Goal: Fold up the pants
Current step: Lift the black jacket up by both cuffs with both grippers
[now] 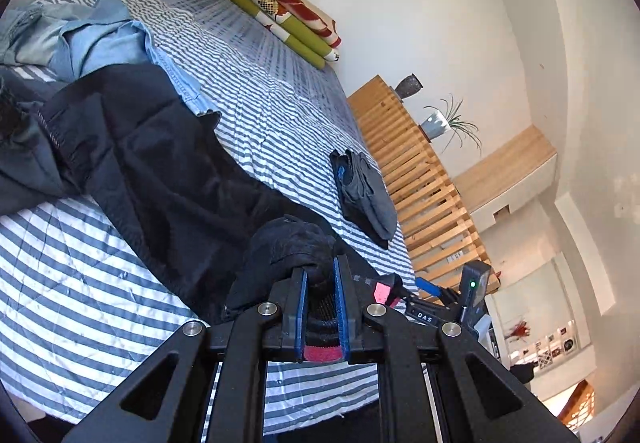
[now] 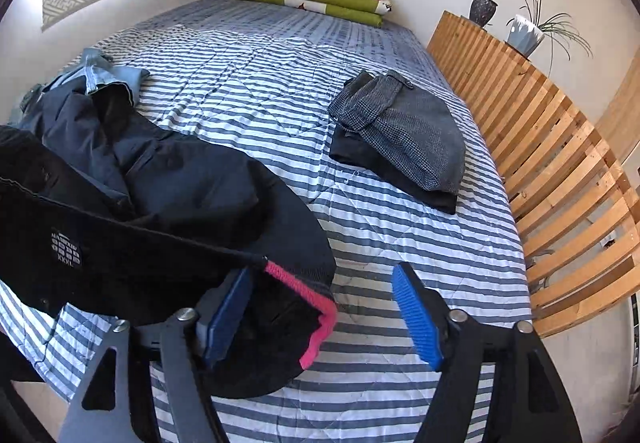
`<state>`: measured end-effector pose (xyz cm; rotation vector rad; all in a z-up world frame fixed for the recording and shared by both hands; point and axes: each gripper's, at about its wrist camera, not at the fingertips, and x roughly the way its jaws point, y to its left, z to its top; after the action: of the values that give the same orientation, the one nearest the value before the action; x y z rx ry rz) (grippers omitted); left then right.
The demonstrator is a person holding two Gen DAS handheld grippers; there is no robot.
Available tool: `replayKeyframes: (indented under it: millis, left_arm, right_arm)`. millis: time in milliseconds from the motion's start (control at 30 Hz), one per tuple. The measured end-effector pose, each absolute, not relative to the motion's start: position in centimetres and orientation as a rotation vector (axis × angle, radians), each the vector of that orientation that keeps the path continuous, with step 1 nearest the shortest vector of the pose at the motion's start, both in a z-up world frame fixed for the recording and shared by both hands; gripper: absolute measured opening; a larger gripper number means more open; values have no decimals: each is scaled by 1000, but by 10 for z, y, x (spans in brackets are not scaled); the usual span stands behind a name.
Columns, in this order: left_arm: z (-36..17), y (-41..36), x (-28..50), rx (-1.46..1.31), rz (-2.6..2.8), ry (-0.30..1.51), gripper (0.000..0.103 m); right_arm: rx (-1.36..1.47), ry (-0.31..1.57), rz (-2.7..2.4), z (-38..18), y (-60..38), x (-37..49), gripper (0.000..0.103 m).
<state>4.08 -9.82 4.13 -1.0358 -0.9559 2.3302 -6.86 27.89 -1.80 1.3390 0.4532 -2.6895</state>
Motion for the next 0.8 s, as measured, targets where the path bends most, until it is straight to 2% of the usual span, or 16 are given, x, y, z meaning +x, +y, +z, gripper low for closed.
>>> replayKeyframes:
  millis: [267,333,367,400,433,533,633,800]
  left_arm:
    - [25,-104,26,-1039,2307,-1027,12]
    - [28,-104,26,-1039,2309,-1020,12]
    - [29,-104,25,-1035,2308,-1020,12]
    - [32,-105,25,-1028,2314,-1020,12]
    - [37,-108,24,-1011,2325,-1025,12]
    - [65,-127,24,-932,2376,-1030,12]
    - [116,-155,21,-856,2466,-973,12]
    - [242,-198,19,-685,2696,-747,12]
  right_arm:
    - [1533,466,-2433,-80,250,-88,75]
    - [1553,470,-2399,-90,243,-87,70]
    - [1560,452,-2381,-93,240,-86,49]
    - [1571,424,-2342,-93,237,-84,16]
    - [1578,413,-2317,-91,232,-81,7]
    - [1496,522,-2364,-70,214,-65,2]
    - [1425,409,-2340,-35,206,-47,2]
    - [1181,231,-2255,51,161,-15,1]
